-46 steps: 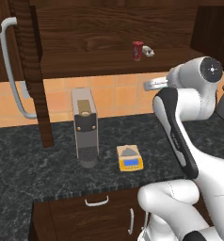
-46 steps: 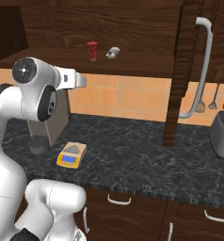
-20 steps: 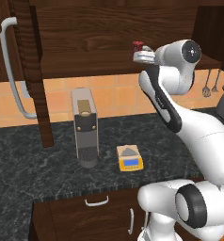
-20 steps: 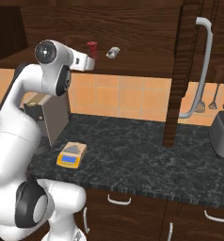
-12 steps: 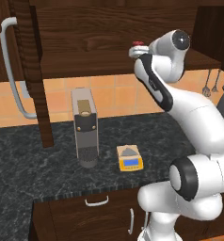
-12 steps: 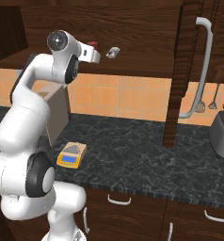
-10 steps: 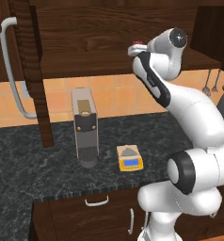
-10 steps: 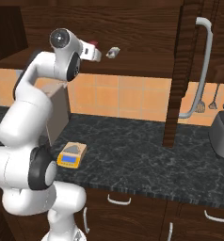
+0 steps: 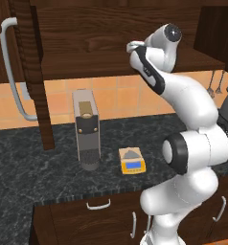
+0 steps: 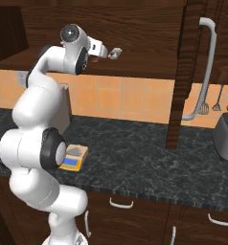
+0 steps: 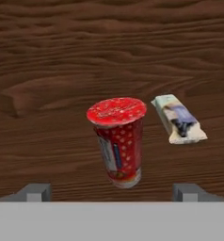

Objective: Pick the yogurt and place it on the digital scale for weighing, and close the cabinet.

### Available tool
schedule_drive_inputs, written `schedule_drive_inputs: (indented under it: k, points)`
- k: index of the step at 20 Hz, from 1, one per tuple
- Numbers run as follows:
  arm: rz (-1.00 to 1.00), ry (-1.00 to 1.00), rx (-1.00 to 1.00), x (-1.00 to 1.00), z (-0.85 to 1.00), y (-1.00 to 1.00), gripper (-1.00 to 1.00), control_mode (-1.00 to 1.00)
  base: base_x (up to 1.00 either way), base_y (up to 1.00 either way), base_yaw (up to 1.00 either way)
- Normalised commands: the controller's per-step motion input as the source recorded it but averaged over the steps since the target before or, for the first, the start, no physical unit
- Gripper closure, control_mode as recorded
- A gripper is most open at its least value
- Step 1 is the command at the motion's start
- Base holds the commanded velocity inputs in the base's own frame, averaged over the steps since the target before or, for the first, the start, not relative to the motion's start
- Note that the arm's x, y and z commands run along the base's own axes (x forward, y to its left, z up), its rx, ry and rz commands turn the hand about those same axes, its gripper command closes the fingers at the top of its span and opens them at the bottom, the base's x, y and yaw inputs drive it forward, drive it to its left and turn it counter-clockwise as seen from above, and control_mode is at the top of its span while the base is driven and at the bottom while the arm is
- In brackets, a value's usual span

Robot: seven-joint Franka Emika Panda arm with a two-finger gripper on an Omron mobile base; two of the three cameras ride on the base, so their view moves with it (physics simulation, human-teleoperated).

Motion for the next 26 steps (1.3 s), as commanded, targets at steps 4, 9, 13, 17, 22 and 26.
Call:
schedule_drive_inputs:
  k: [4, 9, 13, 17, 22, 26]
  points:
    - [0.00, 0.00, 0.00, 0.55, -0.18, 0.00, -1.00, -1.00, 0.00, 0.00, 0.00]
    - [0.00, 0.00, 0.00, 0.52, -0.13, -0.09, -1.00, -1.00, 0.00, 0.00, 0.00]
    - [0.00, 0.00, 0.00, 0.47, -0.10, -0.09, -1.00, -1.00, 0.00, 0.00, 0.00]
    - [0.00, 0.00, 0.00, 0.44, -0.10, -0.01, 1.00, -1.00, 0.00, 0.00, 0.00]
    - [0.05, -0.01, 0.00, -0.05, 0.00, 0.01, 1.00, -1.00, 0.00, 0.00, 0.00]
    - [0.29, -0.18, -0.04, -0.96, -0.05, 0.18, 1.00, -1.00, 0.00, 0.00, 0.00]
